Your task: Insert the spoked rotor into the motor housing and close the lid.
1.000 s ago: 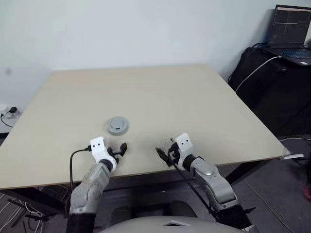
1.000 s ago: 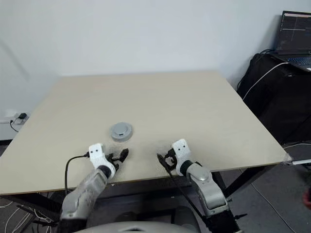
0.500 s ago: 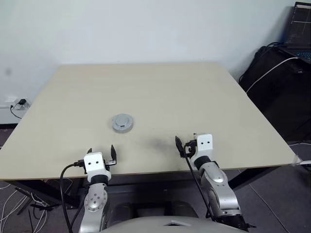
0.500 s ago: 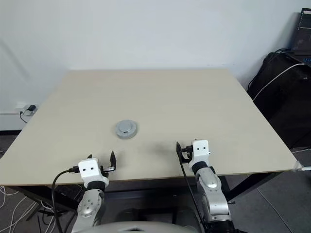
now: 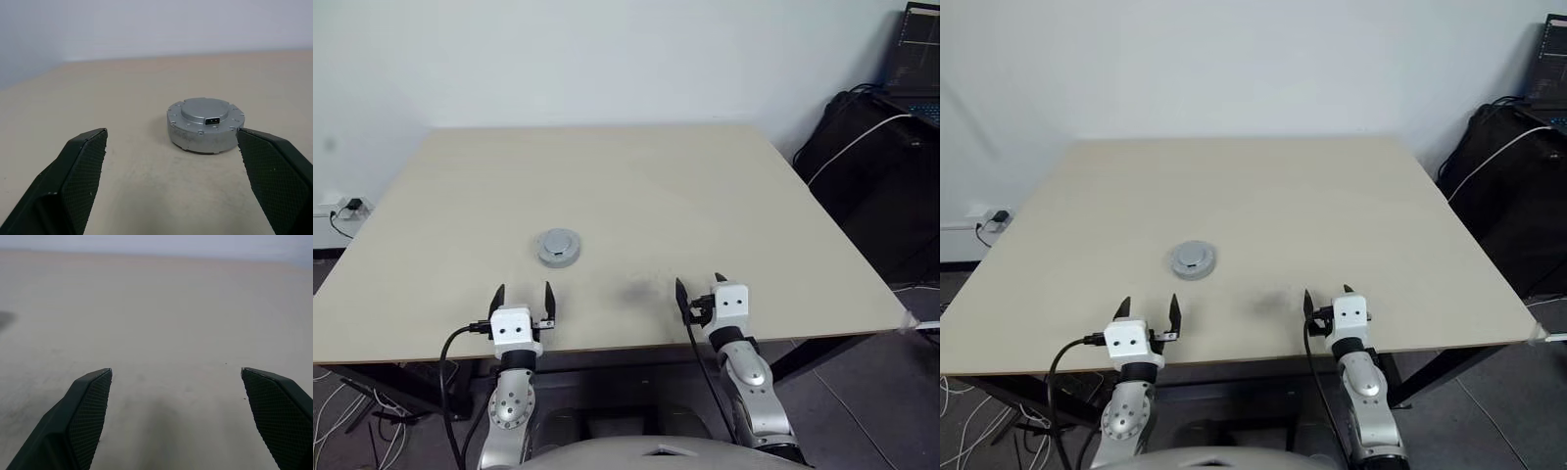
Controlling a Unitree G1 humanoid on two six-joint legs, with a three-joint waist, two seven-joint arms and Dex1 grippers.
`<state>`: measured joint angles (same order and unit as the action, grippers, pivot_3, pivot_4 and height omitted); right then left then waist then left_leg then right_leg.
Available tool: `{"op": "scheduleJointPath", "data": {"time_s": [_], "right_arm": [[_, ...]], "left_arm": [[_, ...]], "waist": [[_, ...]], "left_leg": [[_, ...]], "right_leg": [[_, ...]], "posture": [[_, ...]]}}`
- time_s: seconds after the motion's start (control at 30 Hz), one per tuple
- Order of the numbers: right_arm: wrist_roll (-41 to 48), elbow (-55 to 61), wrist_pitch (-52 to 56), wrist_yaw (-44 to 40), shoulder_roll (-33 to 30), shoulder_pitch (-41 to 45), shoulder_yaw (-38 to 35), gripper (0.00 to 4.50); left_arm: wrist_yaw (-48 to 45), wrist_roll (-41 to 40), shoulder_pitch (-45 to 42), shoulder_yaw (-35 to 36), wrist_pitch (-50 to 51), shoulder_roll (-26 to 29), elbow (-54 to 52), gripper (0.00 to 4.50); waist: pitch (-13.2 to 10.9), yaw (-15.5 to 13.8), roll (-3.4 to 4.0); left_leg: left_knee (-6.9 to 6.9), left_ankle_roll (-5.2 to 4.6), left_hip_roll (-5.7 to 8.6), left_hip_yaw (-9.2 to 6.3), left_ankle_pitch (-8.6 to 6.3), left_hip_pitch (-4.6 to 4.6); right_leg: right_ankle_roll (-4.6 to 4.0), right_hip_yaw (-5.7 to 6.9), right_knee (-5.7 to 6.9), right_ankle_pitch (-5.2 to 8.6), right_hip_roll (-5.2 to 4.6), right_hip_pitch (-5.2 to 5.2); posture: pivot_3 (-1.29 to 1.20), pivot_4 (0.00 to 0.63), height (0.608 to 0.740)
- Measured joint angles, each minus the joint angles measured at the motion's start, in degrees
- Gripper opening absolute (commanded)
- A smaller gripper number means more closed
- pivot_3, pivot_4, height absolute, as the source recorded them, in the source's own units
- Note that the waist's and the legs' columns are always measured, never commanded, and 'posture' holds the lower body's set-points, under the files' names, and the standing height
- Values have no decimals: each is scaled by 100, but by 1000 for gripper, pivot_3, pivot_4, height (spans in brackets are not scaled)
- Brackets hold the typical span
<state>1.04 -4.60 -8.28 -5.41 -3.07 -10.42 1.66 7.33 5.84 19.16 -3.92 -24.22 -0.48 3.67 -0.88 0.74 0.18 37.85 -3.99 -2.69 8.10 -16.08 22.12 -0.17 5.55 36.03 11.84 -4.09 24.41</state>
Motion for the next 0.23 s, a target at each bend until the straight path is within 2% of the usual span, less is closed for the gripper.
{"op": "scheduleJointPath", "data": {"time_s": [0.23], "right_arm": [[26,0,-4,85,72,-1,-115,4500]], "left_arm": [[-121,-22,-84,-13,-4,-25,59,4459]], "waist": [[0,0,0]], "left_leg": [[1,-2,0,-1,-1,1]], "right_leg": [[0,0,0,0,0,0]], "posture": [[0,0,740]]}}
